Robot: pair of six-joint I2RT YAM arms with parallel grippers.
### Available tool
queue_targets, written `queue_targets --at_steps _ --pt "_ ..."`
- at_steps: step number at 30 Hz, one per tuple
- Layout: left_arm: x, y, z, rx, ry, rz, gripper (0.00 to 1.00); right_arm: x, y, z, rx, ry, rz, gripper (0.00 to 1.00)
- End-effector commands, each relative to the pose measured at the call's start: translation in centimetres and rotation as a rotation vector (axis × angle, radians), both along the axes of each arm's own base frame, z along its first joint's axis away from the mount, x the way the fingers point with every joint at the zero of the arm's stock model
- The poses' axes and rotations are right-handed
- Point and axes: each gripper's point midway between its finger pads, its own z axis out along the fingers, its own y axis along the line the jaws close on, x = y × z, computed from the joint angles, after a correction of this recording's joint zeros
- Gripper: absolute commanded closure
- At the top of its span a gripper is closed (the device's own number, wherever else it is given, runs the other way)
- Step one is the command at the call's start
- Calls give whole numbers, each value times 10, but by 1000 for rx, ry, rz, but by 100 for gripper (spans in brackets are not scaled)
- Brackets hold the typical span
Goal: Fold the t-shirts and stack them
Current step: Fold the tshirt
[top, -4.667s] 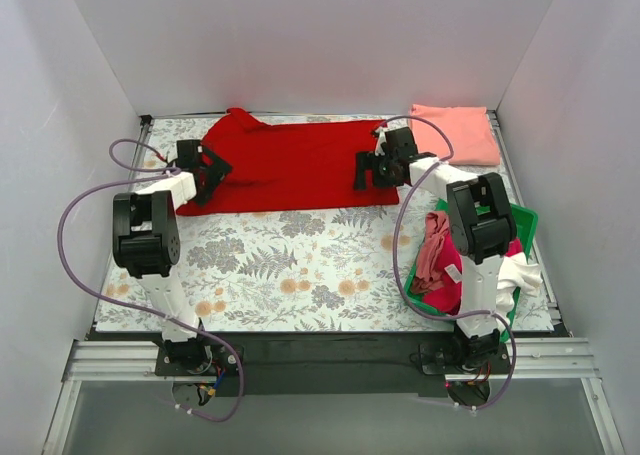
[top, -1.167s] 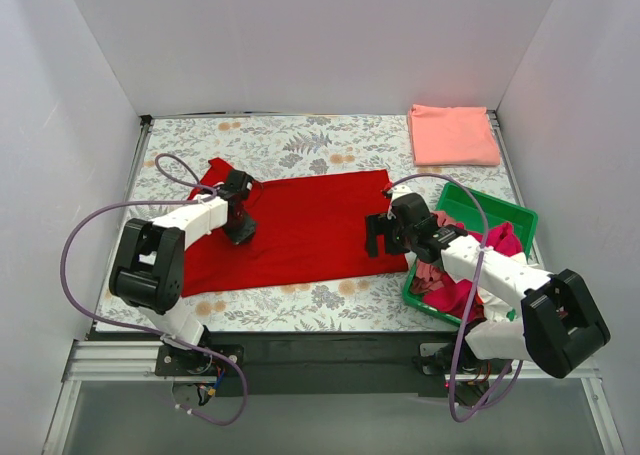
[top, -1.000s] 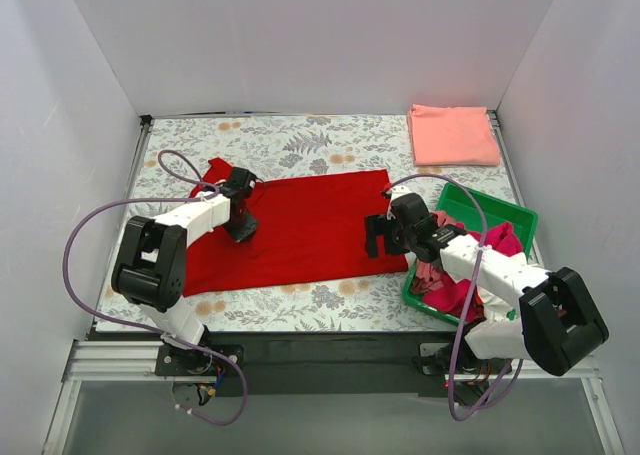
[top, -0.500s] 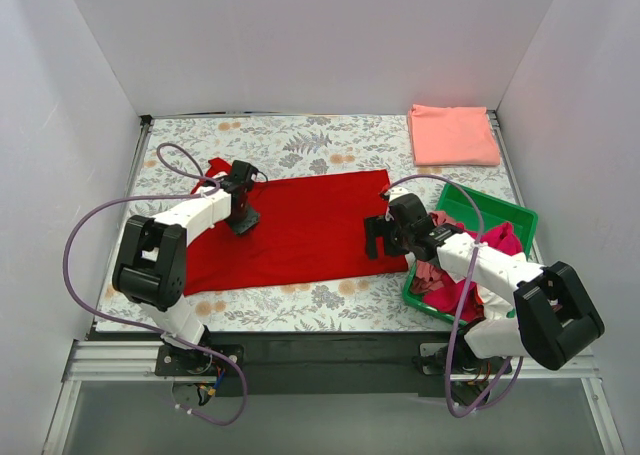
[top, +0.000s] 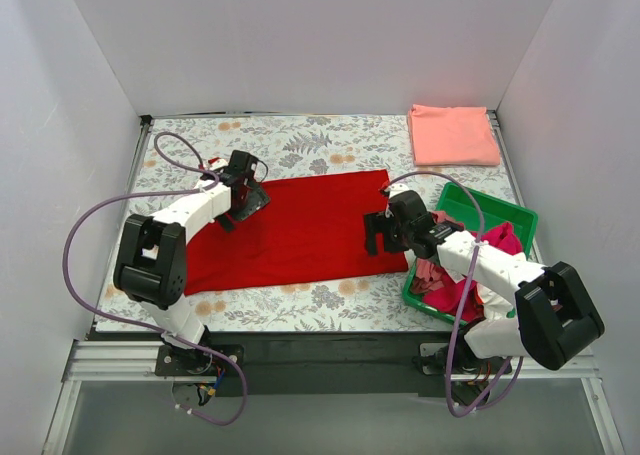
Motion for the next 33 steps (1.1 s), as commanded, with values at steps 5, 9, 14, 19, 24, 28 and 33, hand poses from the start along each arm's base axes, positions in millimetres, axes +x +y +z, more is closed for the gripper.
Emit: queue_targets --at_steps 5,9,14,19,24,28,33 --pt "82 38 53 -42 -235 80 11 17 -2 31 3 -87 -50 2" --pt "125 61 58 -83 -287 108 10 21 -6 34 -2 -99 -72 2" --pt "163 84 38 -53 -272 95 9 25 -11 33 -18 -98 -87 2" --pt "188 95 27 -53 -278 93 16 25 -19 24 -43 -71 -102 2" --pt "216 98 21 -26 -311 73 26 24 -22 16 -64 -44 -106 2" --pt "231 124 9 4 -301 97 30 26 -26 14 -75 -34 -118 2" --pt "239 137 0 32 -287 121 32 25 -31 12 -89 -26 -131 2"
